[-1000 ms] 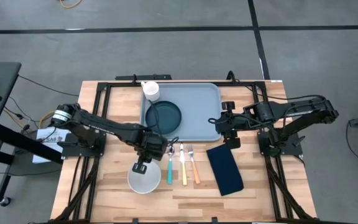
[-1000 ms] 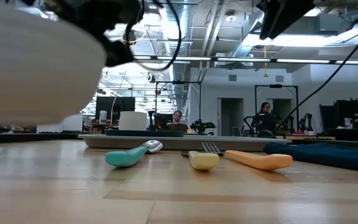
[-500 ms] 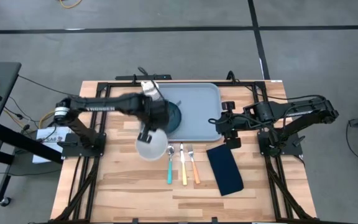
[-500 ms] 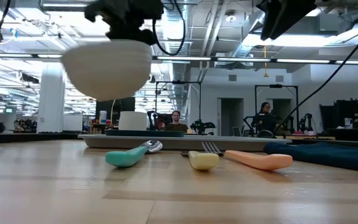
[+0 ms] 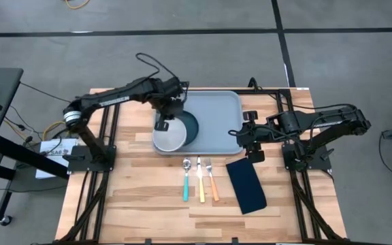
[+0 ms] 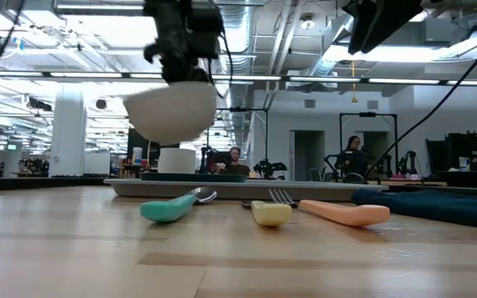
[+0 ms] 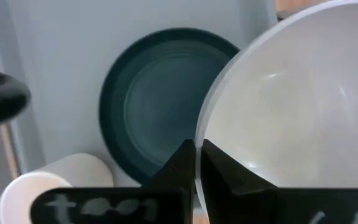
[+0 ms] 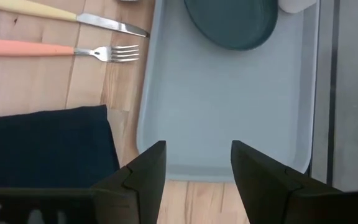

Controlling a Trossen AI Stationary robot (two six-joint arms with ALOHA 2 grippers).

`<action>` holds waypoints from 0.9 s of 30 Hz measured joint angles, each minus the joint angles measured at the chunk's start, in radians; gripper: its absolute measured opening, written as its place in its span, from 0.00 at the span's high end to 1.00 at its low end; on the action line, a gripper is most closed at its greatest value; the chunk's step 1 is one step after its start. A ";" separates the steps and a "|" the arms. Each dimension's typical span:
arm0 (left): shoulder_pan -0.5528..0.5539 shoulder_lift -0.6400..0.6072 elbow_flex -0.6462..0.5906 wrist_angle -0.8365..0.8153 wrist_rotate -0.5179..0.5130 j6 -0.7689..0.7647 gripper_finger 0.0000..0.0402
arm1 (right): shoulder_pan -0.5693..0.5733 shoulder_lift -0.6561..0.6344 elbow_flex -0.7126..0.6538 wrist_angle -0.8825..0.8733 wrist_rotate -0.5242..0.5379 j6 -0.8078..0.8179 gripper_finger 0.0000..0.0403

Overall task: Set up tray
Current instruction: Put the white bowl on the black plate

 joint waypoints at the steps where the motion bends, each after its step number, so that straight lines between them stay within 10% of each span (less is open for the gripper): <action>1: 0.004 0.025 0.014 -0.009 0.008 0.000 1.00 | -0.001 0.000 0.000 0.002 0.000 0.000 0.57; 11: 0.012 0.218 0.255 -0.156 -0.013 0.049 1.00 | 0.000 0.000 -0.001 -0.006 -0.002 0.000 0.57; 27: 0.012 0.293 0.269 -0.161 -0.120 0.289 1.00 | 0.000 0.000 -0.001 -0.027 -0.005 0.008 0.57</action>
